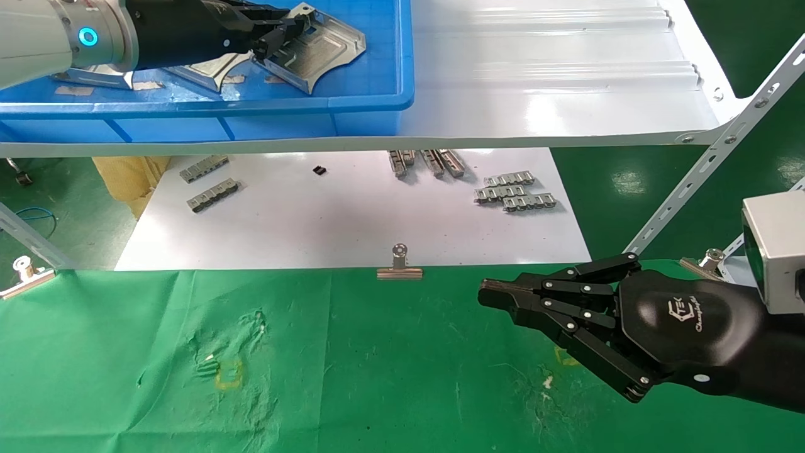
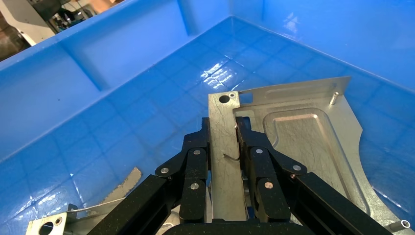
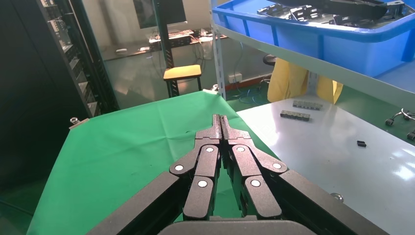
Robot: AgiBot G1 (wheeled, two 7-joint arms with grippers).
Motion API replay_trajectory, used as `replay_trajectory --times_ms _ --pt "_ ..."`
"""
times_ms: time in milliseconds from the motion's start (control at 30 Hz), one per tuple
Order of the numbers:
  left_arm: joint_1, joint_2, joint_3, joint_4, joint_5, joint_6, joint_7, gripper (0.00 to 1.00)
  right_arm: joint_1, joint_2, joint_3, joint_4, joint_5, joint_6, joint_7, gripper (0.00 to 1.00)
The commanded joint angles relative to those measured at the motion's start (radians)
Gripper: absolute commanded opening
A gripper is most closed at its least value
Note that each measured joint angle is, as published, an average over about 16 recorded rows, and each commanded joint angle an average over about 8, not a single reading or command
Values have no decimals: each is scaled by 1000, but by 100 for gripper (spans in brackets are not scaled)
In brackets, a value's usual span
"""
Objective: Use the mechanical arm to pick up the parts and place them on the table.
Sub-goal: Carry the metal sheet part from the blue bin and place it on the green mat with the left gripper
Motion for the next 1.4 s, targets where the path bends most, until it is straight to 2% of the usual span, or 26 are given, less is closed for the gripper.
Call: replay_trajectory --times_ms 33,300,500,600,867,967,1167,1400 --pt "0 1 -1 -1 -1 0 -1 0 0 0 0 0 0 0 0 0" --pt "-15 -22 -29 -19 -42 48 6 0 0 0 0 0 0 0 0 0" --pt "-36 -63 -62 -35 -90 145 7 0 0 0 0 0 0 0 0 0" --pt "-45 -94 -77 -46 -113 239 9 0 0 0 0 0 0 0 0 0" --pt "-43 -197 -111 -85 -173 594 53 0 0 0 0 0 0 0 0 0" --pt "-31 -231 -116 -111 -190 664 74 0 0 0 0 0 0 0 0 0" --pt "30 -304 -94 -249 -237 696 78 0 0 0 0 0 0 0 0 0" --pt "161 -412 -27 -505 -367 695 41 0 0 0 0 0 0 0 0 0"
